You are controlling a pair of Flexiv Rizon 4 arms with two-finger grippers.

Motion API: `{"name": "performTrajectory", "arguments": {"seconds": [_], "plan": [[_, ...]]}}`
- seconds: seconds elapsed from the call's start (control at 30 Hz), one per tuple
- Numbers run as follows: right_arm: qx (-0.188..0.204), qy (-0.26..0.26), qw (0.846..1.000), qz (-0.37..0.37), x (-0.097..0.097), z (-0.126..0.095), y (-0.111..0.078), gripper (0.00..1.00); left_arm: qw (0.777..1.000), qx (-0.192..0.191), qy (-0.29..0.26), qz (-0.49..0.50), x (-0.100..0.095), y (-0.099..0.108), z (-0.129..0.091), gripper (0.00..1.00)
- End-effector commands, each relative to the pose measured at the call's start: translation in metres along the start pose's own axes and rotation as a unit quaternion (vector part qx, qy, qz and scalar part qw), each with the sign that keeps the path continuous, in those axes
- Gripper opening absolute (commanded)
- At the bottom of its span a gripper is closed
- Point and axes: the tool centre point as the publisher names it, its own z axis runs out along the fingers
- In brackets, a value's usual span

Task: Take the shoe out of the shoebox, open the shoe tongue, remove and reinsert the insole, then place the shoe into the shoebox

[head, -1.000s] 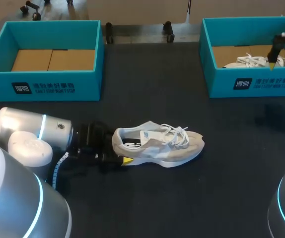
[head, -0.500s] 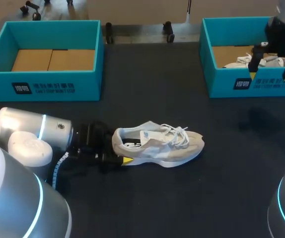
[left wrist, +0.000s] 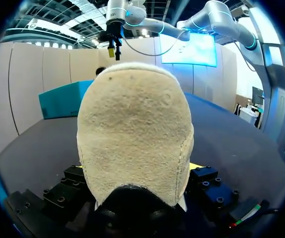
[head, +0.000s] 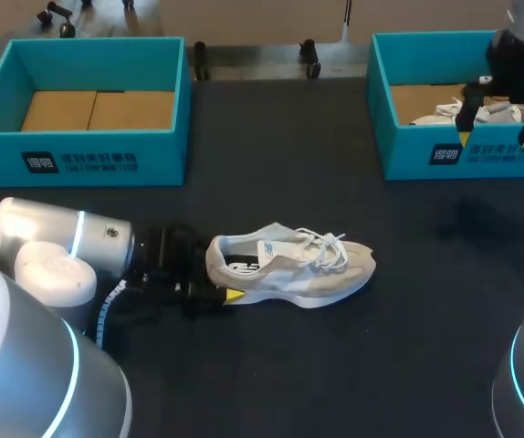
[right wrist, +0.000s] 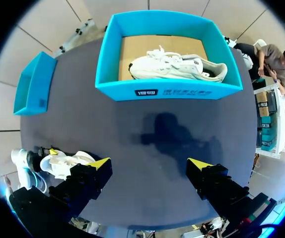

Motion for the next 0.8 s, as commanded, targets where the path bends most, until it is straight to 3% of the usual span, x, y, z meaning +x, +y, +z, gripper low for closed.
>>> {"name": "performTrajectory", "arguments": {"seconds": [0.03, 0.23, 0.57, 0.8], "plan": [[0.000, 0.000, 1.000, 0.000, 0.012, 0.011, -0.003, 1.00, 1.000, -0.003, 0.000, 0.000, 0.001, -0.001, 0.000, 0.00], [-0.035, -0.009, 0.999, 0.019, 0.043, 0.007, -0.019, 1.00, 1.000, -0.003, 0.000, 0.000, 0.001, -0.001, 0.000, 0.00], [-0.060, -0.009, 0.998, 0.024, 0.101, -0.001, -0.043, 1.00, 1.000, -0.003, 0.000, 0.000, 0.001, -0.001, 0.000, 0.00], [-0.053, -0.038, 0.998, 0.016, 0.135, 0.018, -0.050, 1.00, 1.000, -0.003, 0.000, 0.000, 0.001, -0.001, 0.000, 0.00]]}}
